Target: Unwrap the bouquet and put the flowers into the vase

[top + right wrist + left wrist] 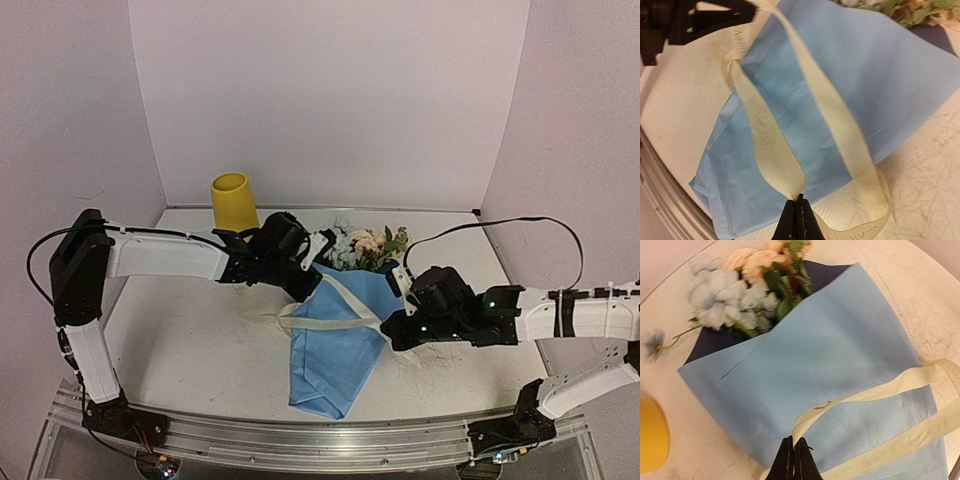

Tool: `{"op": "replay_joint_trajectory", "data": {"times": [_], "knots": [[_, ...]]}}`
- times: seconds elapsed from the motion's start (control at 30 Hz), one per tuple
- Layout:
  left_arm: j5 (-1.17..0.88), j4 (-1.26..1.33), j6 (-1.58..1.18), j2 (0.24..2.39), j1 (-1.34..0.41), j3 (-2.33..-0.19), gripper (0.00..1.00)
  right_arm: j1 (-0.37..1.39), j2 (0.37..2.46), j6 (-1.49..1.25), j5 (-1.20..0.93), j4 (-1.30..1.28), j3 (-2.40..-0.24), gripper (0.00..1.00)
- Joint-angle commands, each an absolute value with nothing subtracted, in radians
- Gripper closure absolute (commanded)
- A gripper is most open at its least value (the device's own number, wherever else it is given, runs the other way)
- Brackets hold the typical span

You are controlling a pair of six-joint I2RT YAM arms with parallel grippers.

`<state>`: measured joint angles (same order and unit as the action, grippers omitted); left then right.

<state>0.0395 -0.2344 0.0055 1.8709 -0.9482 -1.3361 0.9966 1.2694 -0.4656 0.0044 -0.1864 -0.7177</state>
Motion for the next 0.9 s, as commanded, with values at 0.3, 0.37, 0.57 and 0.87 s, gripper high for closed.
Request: {"op": "replay_joint_trajectory", "data": {"times": [0.3,0.37,0.57,0.87], "knots": [[0.211,-0.101,-0.357,1.546,-0.819,-0.973,0.98,0.697,1.054,-0.788,0.303,-0.285,-0.647,1.0],[0.251,-0.103,-0.406,1.519,-0.819,-0.935,0.97,0.694,1.071,-0.804,0.313,-0.308,-0.656,1.0],[0.416,-0.106,-0.524,1.402,-0.815,-0.796,0.95,0.644,1.037,-0.957,0.391,-0.378,-0.633,1.0],[0.561,-0.151,-0.708,1.337,-0.799,-0.688,0.4,0.543,1.032,-1.166,0.41,-0.446,-0.597,0.27]]}}
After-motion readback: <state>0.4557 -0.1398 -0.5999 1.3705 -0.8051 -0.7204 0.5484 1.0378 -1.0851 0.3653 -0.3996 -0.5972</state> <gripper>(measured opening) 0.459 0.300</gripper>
